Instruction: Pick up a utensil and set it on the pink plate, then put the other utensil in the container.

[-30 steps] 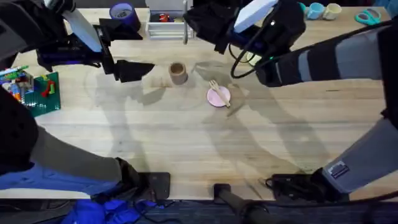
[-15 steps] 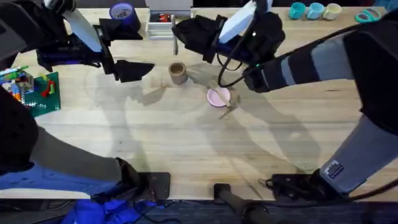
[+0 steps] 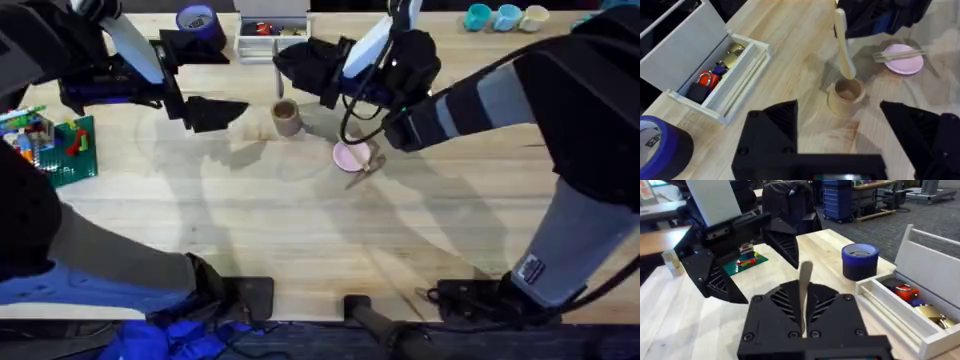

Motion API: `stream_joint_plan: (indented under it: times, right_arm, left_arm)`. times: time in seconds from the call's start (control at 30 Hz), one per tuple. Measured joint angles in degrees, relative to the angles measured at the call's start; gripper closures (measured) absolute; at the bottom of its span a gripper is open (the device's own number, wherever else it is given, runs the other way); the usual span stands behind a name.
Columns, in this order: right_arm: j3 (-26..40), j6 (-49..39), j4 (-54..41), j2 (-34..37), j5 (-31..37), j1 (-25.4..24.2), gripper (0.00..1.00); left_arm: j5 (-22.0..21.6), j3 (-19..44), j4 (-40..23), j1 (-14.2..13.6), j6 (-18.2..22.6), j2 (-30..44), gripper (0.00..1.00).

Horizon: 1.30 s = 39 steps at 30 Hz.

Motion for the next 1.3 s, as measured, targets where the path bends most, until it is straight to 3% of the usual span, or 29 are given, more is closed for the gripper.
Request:
stream_joint_plan:
  times: [1.3]
  right_arm:
    - [0.11, -4.7, -3.02, 3.09, -0.02, 0.84, 0.965]
  left_arm:
    - [0.02, 0.0, 0.0, 0.0, 0.0, 0.0, 0.007]
